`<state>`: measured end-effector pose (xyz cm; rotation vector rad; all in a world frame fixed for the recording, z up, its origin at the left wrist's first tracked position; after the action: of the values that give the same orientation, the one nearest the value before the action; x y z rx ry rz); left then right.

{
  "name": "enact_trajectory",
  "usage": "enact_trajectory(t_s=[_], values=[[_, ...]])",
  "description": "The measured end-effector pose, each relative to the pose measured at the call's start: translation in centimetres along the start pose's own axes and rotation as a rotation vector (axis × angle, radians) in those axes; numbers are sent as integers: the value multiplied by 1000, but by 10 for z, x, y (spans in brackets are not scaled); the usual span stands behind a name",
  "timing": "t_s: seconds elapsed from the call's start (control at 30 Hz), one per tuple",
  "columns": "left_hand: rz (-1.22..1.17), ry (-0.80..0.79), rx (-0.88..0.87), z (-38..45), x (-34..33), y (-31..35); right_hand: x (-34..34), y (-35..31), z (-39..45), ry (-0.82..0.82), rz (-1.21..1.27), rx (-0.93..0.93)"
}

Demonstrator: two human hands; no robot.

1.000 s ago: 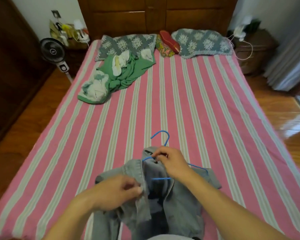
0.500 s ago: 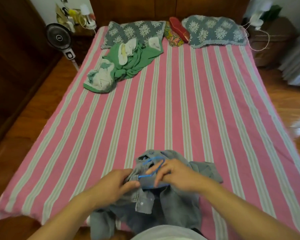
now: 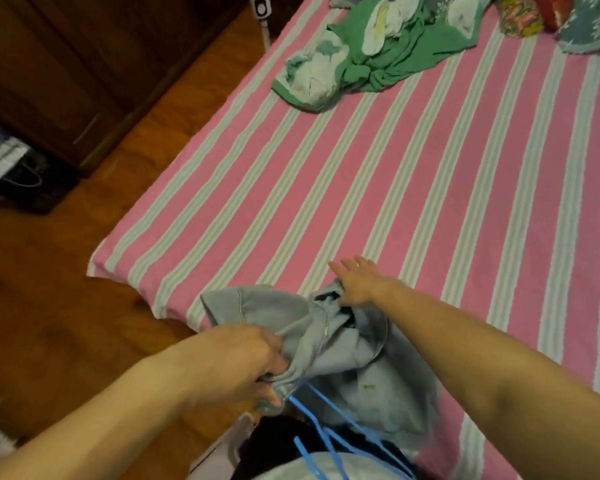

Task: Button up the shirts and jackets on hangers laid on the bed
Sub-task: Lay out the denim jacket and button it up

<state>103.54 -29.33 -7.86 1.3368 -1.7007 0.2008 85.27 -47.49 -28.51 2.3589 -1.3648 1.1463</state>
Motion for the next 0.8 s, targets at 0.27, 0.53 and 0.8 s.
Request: enact_trajectory(t_s=[0.27, 0.53, 0.8], values=[[-181, -2, 56, -28, 6, -44, -19, 13, -32, 225, 302, -93], [-25, 351, 124, 65, 109, -60, 86, 130, -324, 926, 267, -915], [157, 743, -175, 40, 267, 65, 195, 74, -499, 1271, 115, -1342]])
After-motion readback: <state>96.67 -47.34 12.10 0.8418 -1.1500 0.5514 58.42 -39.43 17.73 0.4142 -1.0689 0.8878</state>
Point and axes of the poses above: each hand's wrist, its own z-axis towards the middle knuckle, its own x-axis out of the back of the hand, y = z × x, the point moved 2 cm from there along z, towards the middle knuckle, and after that the axes turned 1 degree about -y, right-handed, at the moved point
